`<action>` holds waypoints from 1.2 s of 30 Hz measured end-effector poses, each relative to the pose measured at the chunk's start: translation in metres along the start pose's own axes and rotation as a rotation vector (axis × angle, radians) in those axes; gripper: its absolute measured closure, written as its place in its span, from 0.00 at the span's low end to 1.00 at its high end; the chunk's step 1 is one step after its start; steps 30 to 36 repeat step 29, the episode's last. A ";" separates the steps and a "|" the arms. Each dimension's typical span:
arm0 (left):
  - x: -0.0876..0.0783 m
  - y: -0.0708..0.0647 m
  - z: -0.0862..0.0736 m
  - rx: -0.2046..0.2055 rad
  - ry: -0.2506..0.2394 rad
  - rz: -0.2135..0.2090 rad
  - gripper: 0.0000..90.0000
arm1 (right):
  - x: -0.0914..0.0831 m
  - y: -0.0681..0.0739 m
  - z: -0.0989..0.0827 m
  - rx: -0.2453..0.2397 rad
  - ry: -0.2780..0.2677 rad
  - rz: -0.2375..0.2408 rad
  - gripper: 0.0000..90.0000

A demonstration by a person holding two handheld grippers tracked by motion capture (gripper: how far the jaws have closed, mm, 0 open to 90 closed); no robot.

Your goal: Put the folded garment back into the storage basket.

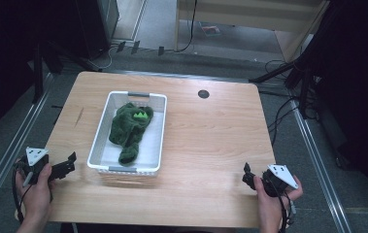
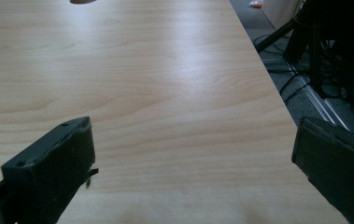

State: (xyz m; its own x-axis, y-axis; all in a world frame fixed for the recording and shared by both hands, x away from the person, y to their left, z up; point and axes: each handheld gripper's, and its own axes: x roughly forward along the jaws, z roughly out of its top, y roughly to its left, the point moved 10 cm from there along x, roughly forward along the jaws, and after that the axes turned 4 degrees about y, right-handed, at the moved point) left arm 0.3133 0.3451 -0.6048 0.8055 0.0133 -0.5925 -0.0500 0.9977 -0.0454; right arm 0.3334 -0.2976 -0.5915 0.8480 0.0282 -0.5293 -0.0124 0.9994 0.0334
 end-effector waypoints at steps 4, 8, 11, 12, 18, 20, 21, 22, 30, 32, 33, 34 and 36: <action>0.000 0.000 0.000 0.001 -0.003 0.002 0.01 | -0.003 -0.007 -0.003 0.000 -0.004 0.001 0.02; 0.000 -0.001 0.000 0.006 -0.004 0.003 0.01 | -0.007 -0.011 -0.004 0.014 -0.011 0.001 0.02; 0.000 -0.001 0.000 0.011 -0.004 0.006 0.01 | -0.008 -0.012 -0.004 0.019 -0.017 0.007 0.03; 0.000 -0.001 0.000 0.013 -0.005 0.008 0.01 | -0.009 -0.012 -0.004 0.017 -0.018 0.013 0.04; 0.000 -0.001 0.000 0.008 -0.004 0.007 0.01 | -0.005 -0.017 -0.010 0.026 0.052 -0.038 0.13; 0.000 -0.001 0.000 0.006 -0.005 0.006 0.01 | -0.007 -0.019 -0.009 0.049 0.023 -0.043 0.13; 0.000 -0.001 0.000 0.005 -0.005 0.006 0.01 | -0.009 -0.019 -0.007 0.053 0.003 -0.032 0.14; 0.000 -0.001 0.000 0.004 -0.004 0.005 0.01 | -0.011 -0.019 -0.007 0.058 -0.005 -0.029 0.14; 0.000 -0.001 0.000 0.004 -0.002 0.002 0.01 | -0.010 -0.011 -0.008 -0.011 0.000 -0.023 0.09; 0.000 -0.001 0.000 0.004 -0.002 0.002 0.01 | -0.010 -0.011 -0.008 -0.011 0.000 -0.023 0.09; 0.000 -0.001 0.000 0.004 -0.002 0.002 0.01 | -0.010 -0.011 -0.008 -0.011 0.000 -0.023 0.09; 0.000 -0.001 0.000 0.004 -0.002 0.002 0.01 | -0.010 -0.011 -0.008 -0.011 0.000 -0.023 0.09; 0.000 -0.001 0.000 0.004 -0.002 0.002 0.01 | -0.010 -0.011 -0.008 -0.011 0.000 -0.023 0.09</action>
